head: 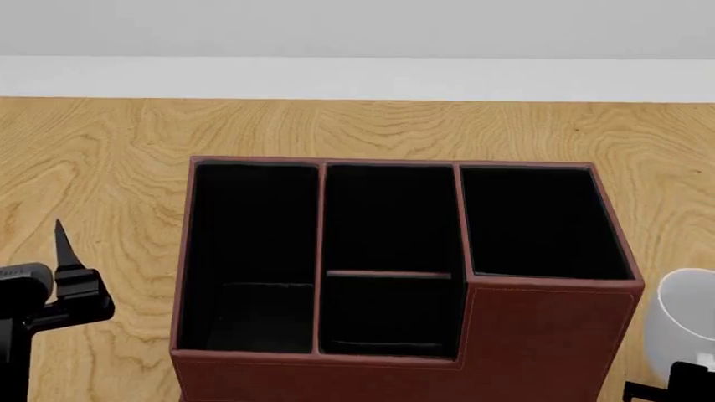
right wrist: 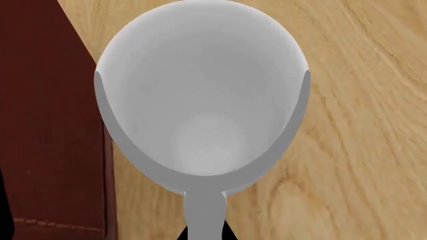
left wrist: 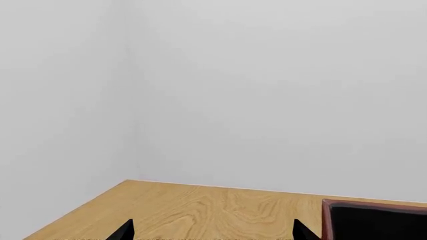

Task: Pick up the white mug and place it to the right of the caddy.

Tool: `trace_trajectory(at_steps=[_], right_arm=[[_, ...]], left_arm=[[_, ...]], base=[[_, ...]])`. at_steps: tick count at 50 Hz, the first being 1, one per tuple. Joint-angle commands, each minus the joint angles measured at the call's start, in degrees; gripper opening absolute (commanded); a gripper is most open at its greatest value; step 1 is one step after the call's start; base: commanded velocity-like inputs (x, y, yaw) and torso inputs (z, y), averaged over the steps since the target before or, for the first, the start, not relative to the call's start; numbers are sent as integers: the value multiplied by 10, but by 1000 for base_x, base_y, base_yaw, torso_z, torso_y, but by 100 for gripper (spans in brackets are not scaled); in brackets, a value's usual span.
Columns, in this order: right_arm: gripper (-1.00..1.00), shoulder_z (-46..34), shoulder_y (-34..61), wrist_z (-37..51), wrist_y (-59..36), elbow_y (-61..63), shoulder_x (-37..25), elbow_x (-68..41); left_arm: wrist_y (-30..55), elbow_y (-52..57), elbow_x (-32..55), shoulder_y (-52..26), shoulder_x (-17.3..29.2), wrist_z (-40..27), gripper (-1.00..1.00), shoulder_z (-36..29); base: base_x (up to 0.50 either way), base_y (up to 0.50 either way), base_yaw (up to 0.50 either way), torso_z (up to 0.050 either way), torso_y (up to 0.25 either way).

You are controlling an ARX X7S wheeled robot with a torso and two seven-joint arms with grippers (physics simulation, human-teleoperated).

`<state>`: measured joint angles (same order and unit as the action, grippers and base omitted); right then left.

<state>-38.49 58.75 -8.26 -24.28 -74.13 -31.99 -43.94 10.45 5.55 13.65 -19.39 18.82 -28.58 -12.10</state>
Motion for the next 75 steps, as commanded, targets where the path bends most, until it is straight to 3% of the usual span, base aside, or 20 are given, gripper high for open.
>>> trace_trajectory(at_steps=[1, 25, 41, 74, 75], right_arm=[[-100, 53, -6, -16, 4, -8, 11, 60], [-100, 279, -34, -50, -5, -8, 32, 283], [-100, 376, -51, -57, -8, -8, 39, 372], [-100, 442, -77, -53, -20, -8, 53, 440], [100, 437, -76, -54, -22, -8, 54, 444]], left_arm=[[-1, -3, -1, 2, 0, -2, 100, -3], [1, -10, -9, -5, -1, -7, 100, -14], [-2, -18, -10, -8, -2, -7, 100, -19], [-15, -38, -19, -7, -2, -12, 100, -28], [-15, -37, -18, -7, -2, -12, 100, -28]], base=[[0, 0, 0, 0, 0], [0, 0, 0, 0, 0], [0, 0, 0, 0, 1], [0, 0, 0, 0, 0], [10, 0, 0, 0, 0]])
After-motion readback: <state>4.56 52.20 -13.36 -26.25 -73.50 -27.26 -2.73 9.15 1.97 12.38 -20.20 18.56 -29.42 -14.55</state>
